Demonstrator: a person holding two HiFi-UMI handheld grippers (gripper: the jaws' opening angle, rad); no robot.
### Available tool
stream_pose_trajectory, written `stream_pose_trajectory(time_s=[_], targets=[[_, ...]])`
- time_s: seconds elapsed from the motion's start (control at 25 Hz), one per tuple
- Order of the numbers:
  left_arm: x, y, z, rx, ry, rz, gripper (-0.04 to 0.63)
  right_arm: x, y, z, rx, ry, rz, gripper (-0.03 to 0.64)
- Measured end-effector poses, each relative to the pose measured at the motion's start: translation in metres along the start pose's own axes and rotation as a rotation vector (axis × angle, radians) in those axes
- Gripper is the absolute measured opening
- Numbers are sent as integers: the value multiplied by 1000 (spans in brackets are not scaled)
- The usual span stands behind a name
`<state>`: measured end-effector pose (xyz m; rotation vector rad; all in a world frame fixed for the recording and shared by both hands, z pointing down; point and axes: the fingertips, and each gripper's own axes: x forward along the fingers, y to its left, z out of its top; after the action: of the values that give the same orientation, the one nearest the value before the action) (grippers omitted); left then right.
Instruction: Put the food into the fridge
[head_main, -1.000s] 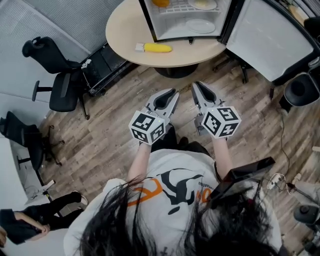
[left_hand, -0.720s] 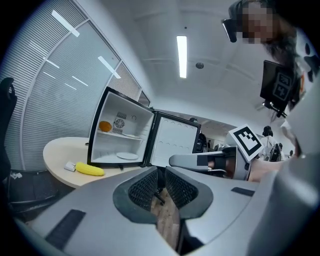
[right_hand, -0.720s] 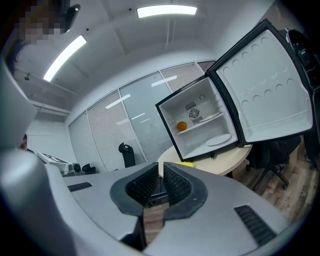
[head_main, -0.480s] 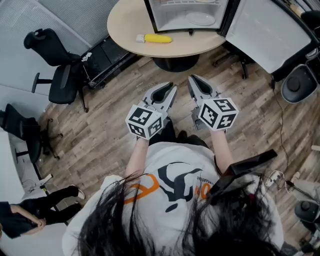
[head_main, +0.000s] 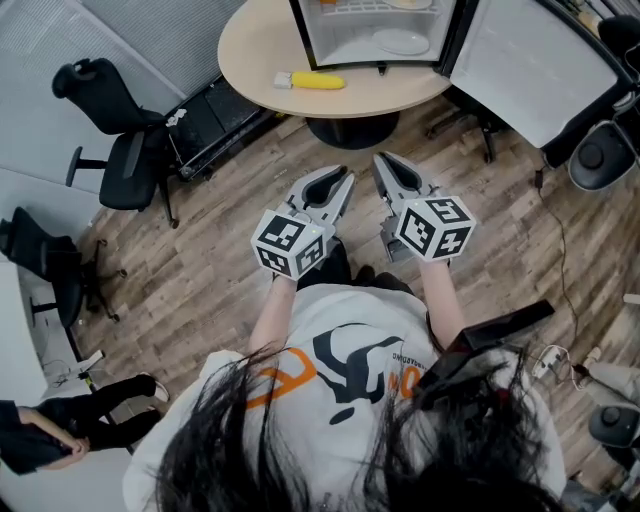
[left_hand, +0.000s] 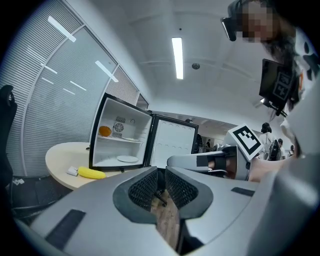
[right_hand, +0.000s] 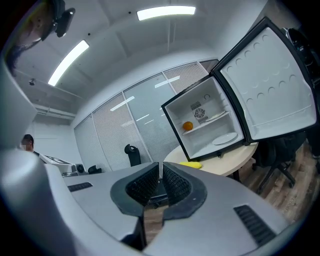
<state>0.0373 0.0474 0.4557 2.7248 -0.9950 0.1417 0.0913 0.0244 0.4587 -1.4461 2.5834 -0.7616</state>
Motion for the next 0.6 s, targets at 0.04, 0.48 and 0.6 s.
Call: stream_pose_trajectory(time_s=[0.04, 0.48, 0.6], targets=[[-1, 1, 0, 2, 0, 1, 49, 1, 2, 0, 1, 0, 4, 35], [2, 6, 5, 18, 1, 3, 49, 5, -1, 3, 19, -10, 11, 35], [6, 5, 6, 20, -1, 2, 49, 3, -6, 5, 31, -14, 10, 35]])
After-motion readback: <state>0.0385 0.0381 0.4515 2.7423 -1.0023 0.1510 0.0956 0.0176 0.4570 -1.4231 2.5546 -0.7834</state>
